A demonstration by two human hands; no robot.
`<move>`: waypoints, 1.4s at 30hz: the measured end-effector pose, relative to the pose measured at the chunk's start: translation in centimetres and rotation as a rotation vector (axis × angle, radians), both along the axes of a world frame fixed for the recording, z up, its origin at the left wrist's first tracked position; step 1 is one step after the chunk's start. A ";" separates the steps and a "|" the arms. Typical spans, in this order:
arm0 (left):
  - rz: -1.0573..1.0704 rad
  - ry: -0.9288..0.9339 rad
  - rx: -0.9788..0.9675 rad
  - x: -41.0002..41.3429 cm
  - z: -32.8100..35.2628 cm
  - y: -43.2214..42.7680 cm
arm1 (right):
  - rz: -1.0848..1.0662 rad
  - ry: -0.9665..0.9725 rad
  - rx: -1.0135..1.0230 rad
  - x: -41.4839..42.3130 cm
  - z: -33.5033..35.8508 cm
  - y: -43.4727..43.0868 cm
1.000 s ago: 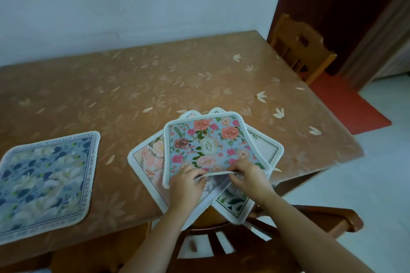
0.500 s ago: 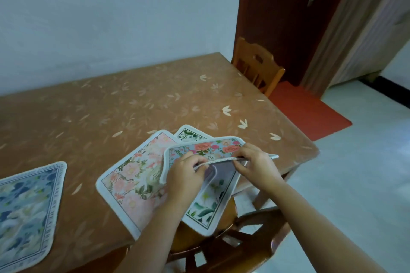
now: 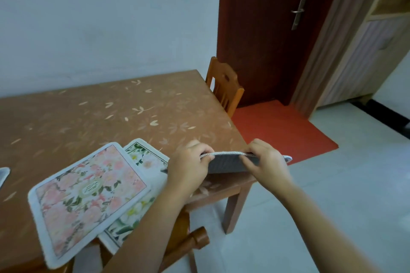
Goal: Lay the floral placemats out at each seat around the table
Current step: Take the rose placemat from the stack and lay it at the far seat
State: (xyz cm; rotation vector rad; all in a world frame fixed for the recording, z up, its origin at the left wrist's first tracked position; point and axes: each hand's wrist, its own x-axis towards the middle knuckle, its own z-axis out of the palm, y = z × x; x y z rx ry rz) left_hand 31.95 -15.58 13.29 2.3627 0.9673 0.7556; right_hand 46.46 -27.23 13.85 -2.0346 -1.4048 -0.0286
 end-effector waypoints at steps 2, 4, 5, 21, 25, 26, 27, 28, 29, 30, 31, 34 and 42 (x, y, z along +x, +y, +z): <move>0.000 -0.027 0.000 2.2 0.6 -1.4 | 0.019 0.004 0.015 2.3 0.9 -1.3; -0.014 -0.037 -0.001 4.2 1.3 -2.5 | 0.031 -0.004 0.023 4.4 1.6 -2.3; -0.019 -0.032 -0.003 5.1 1.6 -2.9 | 0.038 -0.011 0.030 5.3 1.9 -2.7; -0.002 -0.002 0.050 22.1 4.5 2.3 | 0.155 -0.077 0.043 23.7 4.0 2.2; 0.044 -0.020 0.026 26.9 4.4 5.8 | 0.202 -0.108 0.019 28.8 4.9 6.2; 0.052 -0.022 0.025 27.8 4.5 6.6 | 0.211 -0.108 0.018 29.9 5.1 7.1; 0.058 -0.028 0.028 28.7 4.6 7.4 | 0.220 -0.108 0.022 30.8 5.2 8.0; 0.064 -0.035 0.036 29.5 4.8 8.2 | 0.229 -0.105 0.029 31.7 5.2 8.9; 0.072 -0.036 0.049 30.2 4.9 8.9 | 0.237 -0.099 0.038 32.5 5.2 9.7; 0.081 -0.026 0.065 30.9 5.1 9.5 | 0.247 -0.089 0.046 33.2 5.2 10.5; 0.091 -0.009 0.080 31.4 5.2 10.1 | 0.261 -0.077 0.048 33.8 5.1 11.3; 0.137 0.046 0.087 32.8 5.4 11.6 | 0.313 -0.054 0.031 35.7 4.8 13.9; 0.315 0.109 0.070 36.7 6.3 16.0 | 0.488 -0.036 0.002 41.4 4.8 21.7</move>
